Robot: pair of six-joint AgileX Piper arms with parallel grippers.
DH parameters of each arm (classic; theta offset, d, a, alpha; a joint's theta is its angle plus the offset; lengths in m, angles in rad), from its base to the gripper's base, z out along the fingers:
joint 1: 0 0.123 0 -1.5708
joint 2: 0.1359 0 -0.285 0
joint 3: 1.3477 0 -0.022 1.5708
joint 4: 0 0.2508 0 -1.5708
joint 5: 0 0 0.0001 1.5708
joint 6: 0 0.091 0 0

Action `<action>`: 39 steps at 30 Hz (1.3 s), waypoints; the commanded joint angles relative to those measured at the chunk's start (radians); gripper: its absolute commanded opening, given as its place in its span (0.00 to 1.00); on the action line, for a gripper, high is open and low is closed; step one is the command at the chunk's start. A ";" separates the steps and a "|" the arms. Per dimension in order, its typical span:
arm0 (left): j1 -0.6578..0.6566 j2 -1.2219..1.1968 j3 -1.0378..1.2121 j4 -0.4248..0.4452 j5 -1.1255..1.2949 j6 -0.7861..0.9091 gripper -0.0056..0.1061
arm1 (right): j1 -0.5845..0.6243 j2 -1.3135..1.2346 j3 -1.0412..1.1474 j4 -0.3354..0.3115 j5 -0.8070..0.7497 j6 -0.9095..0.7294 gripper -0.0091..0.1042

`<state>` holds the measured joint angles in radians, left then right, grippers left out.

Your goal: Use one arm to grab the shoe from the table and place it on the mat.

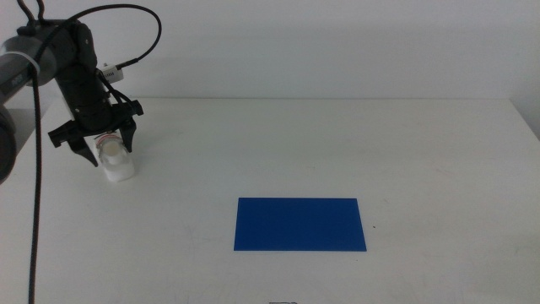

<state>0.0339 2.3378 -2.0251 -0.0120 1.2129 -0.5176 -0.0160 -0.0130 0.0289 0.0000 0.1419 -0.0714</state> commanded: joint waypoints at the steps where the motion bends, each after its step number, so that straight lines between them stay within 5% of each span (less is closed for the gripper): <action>1: -0.002 -0.070 -0.036 0.003 -0.012 -0.016 0.52 | 0.002 -0.019 -0.019 -0.009 -0.077 -0.005 0.91; 11: -0.002 -0.054 -0.036 -0.006 0.067 0.050 0.05 | 0.002 -0.019 -0.019 -0.009 -0.077 -0.005 0.91; 16: -0.019 -0.151 -0.027 -0.003 0.107 0.058 0.04 | 0.002 -0.019 -0.019 -0.009 -0.077 -0.005 0.91; 22: -0.109 -0.350 0.107 0.107 0.107 -0.048 0.04 | 0.002 -0.019 -0.019 -0.009 -0.077 -0.005 0.91; 30: -0.240 -0.568 0.327 0.094 0.107 -0.212 0.04 | 0.002 -0.019 -0.019 -0.009 -0.077 -0.005 0.91; 39: -0.443 -0.532 0.307 0.024 0.106 -0.303 0.04 | 0.002 -0.019 -0.019 -0.009 -0.077 -0.005 0.91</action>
<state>-0.3819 1.8443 -1.6763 0.0311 1.2409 -0.7922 -0.0160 -0.0130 0.0289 0.0000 0.1419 -0.0714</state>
